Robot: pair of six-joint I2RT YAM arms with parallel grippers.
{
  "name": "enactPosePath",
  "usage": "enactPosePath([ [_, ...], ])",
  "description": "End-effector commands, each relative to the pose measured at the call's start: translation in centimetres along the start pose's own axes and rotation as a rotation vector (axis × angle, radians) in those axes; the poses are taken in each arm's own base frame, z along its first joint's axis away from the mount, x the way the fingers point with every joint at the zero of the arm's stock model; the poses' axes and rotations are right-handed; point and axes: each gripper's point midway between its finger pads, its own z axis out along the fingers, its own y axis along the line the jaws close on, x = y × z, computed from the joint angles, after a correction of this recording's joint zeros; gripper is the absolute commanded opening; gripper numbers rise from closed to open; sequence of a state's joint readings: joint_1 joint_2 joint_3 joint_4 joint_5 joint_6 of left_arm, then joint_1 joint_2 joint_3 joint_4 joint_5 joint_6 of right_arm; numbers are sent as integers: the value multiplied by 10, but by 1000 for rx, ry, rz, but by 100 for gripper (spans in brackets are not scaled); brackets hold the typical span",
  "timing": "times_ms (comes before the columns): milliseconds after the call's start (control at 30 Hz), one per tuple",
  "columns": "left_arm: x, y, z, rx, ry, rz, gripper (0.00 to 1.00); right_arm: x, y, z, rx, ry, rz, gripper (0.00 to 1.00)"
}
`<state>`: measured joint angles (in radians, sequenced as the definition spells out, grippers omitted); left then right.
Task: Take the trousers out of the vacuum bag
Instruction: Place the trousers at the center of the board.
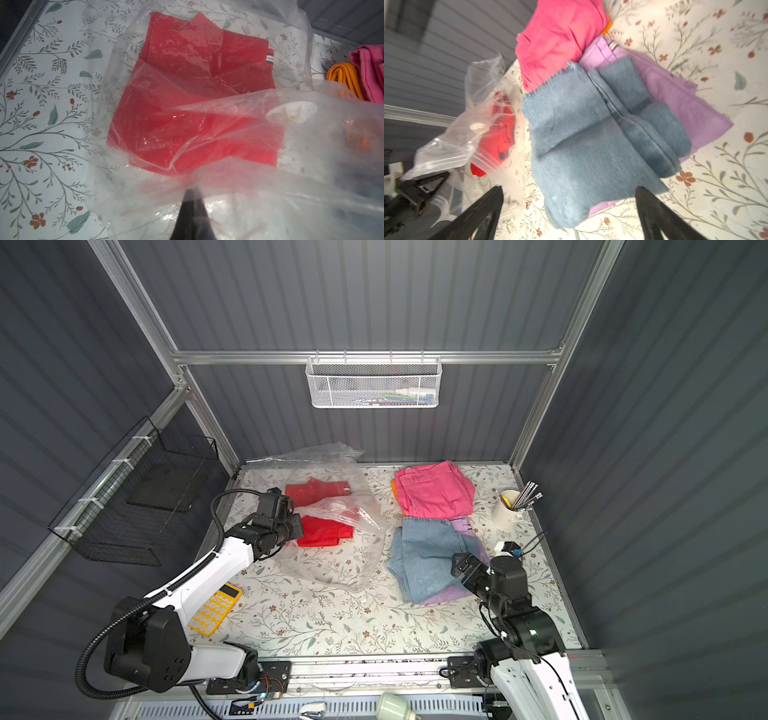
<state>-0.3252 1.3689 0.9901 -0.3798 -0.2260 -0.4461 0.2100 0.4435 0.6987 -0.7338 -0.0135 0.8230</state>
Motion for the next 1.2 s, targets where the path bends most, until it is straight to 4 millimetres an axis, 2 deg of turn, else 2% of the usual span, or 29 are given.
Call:
enactPosePath([
  [0,-12,-5,-8,29,-29,-14,0,-9,14,-10,-5,23,-42,99],
  [67,-13,-5,-9,32,-33,-14,0,-15,36,-5,-65,38,-54,99],
  [167,-11,-5,-10,35,-31,-19,0,-18,60,14,-115,60,-78,99],
  [233,-10,-5,-10,37,-30,-21,0,-9,73,34,-122,102,-107,99],
  [300,-10,-5,-11,38,-30,-23,0,6,76,58,-96,153,-129,99],
  [400,-11,-4,-12,36,-32,-22,0,37,67,96,-78,235,-108,99],
  [500,-11,-5,-13,42,-31,-18,0,67,32,127,-22,266,-67,99],
  [633,-11,-7,-14,48,-28,-8,0,95,-13,147,57,274,-52,99],
  [700,-12,-8,-15,55,-33,-9,0,98,-23,151,82,267,-58,99],
  [800,-14,-11,-16,73,-39,-14,0,87,-16,149,70,248,-60,99],
  [1033,-15,-16,-19,107,-42,-24,0,18,29,115,49,120,-145,99],
  [1100,-13,-17,-18,110,-36,-23,0,8,32,113,57,110,-136,99],
  [1167,-13,-17,-17,112,-34,-22,0,5,32,119,69,108,-142,99],
])
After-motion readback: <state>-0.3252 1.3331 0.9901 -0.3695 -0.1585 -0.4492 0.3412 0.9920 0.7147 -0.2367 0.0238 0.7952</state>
